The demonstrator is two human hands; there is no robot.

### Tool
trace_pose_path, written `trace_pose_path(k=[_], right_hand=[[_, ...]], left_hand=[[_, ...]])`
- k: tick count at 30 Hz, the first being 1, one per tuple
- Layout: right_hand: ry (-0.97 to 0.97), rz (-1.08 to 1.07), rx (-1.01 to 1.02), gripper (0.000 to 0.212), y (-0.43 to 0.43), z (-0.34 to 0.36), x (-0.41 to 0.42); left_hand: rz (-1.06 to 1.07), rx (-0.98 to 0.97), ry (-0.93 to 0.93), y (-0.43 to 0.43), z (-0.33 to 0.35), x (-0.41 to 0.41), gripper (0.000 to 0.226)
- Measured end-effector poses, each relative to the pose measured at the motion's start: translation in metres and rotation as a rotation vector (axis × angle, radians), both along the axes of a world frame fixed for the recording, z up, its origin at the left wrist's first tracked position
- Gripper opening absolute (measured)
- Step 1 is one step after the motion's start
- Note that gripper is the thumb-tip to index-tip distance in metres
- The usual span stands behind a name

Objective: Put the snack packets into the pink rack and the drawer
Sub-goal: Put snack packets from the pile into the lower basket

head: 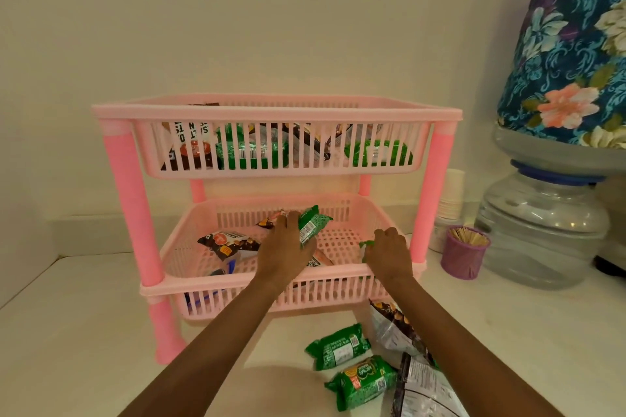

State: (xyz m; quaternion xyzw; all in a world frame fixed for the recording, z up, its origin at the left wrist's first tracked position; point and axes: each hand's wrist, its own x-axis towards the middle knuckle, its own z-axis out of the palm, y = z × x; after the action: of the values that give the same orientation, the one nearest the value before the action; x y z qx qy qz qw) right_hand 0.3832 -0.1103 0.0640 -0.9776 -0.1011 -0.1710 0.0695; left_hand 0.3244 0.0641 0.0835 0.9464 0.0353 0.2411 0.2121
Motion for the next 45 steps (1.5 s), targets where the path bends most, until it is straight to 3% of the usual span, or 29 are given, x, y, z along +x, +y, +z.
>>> trace_pose_path(k=[3,6,10,12,14,16,18,20,23,26,29,31,33,37,41,45], right_hand=[[-0.091,0.014,-0.032,0.016,0.001,0.005,-0.007],[-0.161,0.01,-0.01,0.029,0.003,0.01,-0.011],[0.027,0.013,0.213,0.019,-0.001,0.005,-0.008],[-0.061,0.027,0.22,0.014,0.0,0.004,-0.008],[-0.115,0.065,0.171,0.024,0.001,0.006,-0.013],[-0.019,0.088,0.162,0.003,0.003,0.006,-0.014],[-0.068,0.078,0.209,0.015,0.0,0.002,-0.013],[-0.087,0.148,0.232,0.01,-0.002,0.001,-0.017],[-0.104,0.172,0.192,0.033,-0.004,0.003,-0.025],[-0.146,0.254,0.153,0.034,-0.015,-0.001,-0.039],[-0.138,0.367,0.236,0.013,-0.031,-0.01,-0.057],[-0.096,0.341,0.425,0.029,-0.039,-0.018,-0.067],[-0.017,0.296,0.506,0.034,-0.049,-0.027,-0.084],[0.048,0.294,0.463,0.035,-0.07,-0.046,-0.12],[0.172,0.298,0.311,0.055,-0.093,-0.069,-0.152],[0.193,0.277,0.184,0.071,-0.108,-0.089,-0.17]], left_hand=[[-0.012,-0.126,0.197,-0.015,0.001,0.037,0.049],[-0.011,-0.332,0.393,-0.034,-0.002,0.071,0.054],[-0.019,-0.996,0.439,-0.057,-0.002,0.099,0.06],[-0.02,-1.074,0.444,-0.063,-0.004,0.103,0.06],[-0.027,-0.984,0.457,-0.067,-0.008,0.102,0.057],[-0.087,-0.839,0.436,-0.069,-0.009,0.096,0.047],[-0.172,-0.675,0.396,-0.071,-0.007,0.085,0.037],[-0.219,-0.455,0.364,-0.074,-0.008,0.067,0.033],[-0.207,-0.068,0.259,-0.077,-0.016,0.033,0.033],[-0.168,0.19,0.109,-0.081,-0.025,0.001,0.035],[-0.165,0.297,-0.023,-0.09,-0.039,-0.029,0.041],[-0.151,0.325,-0.048,-0.099,-0.051,-0.045,0.056],[-0.241,0.239,0.077,-0.106,-0.065,-0.056,0.062],[-0.342,0.263,0.216,-0.111,-0.09,-0.07,0.061],[-0.379,0.351,0.409,-0.109,-0.105,-0.08,0.063],[-0.377,0.368,0.45,-0.105,-0.115,-0.09,0.059]])
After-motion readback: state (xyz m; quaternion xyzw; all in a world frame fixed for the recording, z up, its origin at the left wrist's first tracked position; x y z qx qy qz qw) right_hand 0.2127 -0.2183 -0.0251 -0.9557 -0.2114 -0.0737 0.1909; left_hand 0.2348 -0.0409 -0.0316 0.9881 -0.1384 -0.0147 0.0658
